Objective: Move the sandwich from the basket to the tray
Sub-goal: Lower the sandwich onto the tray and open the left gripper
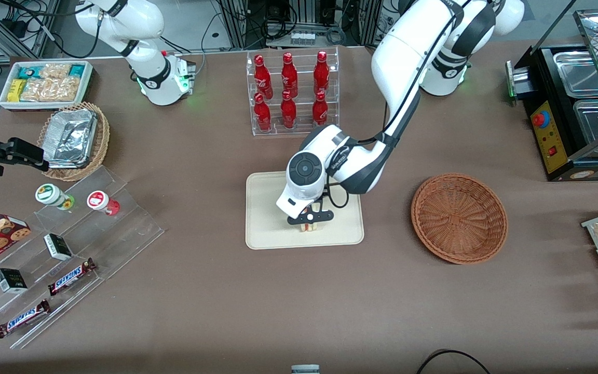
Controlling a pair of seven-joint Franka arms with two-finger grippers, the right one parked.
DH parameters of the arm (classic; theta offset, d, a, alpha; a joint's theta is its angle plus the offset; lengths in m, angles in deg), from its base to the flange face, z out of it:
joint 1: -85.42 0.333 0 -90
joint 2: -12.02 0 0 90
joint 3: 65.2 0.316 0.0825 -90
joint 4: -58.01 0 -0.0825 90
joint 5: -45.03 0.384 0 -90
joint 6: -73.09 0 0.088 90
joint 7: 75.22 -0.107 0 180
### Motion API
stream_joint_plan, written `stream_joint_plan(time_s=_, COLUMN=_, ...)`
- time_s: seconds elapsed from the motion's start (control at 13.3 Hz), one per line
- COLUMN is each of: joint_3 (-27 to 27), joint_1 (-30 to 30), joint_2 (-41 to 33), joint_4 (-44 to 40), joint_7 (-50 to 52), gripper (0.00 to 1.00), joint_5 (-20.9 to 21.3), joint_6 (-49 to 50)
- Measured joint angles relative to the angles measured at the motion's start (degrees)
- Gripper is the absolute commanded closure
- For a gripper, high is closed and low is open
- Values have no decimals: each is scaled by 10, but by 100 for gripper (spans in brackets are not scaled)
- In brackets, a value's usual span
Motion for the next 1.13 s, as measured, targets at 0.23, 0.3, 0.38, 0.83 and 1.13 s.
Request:
stream_joint_plan(time_s=0.23, joint_3=-1, joint_1=-1, joint_2=5, joint_4=0, joint_7=1, gripper=52, joint_5=0, joint_6=-1)
stream_joint_plan(time_s=0.3, joint_3=-1, joint_1=-5, joint_2=7, joint_4=0, joint_7=1, gripper=15, joint_5=0, joint_6=-1)
stream_joint_plan(time_s=0.38, joint_3=-1, joint_1=-11, joint_2=8, joint_4=0, joint_7=2, gripper=0, joint_5=0, joint_6=-1)
stream_joint_plan(time_s=0.83, joint_3=2, joint_1=-21, joint_2=9, joint_4=-3, joint_7=6, gripper=0, joint_5=0, joint_6=-8)
stream_joint_plan(time_s=1.13, joint_3=7, joint_1=-19, joint_2=4, joint_4=-22, joint_7=6, gripper=0, joint_5=0, joint_6=5)
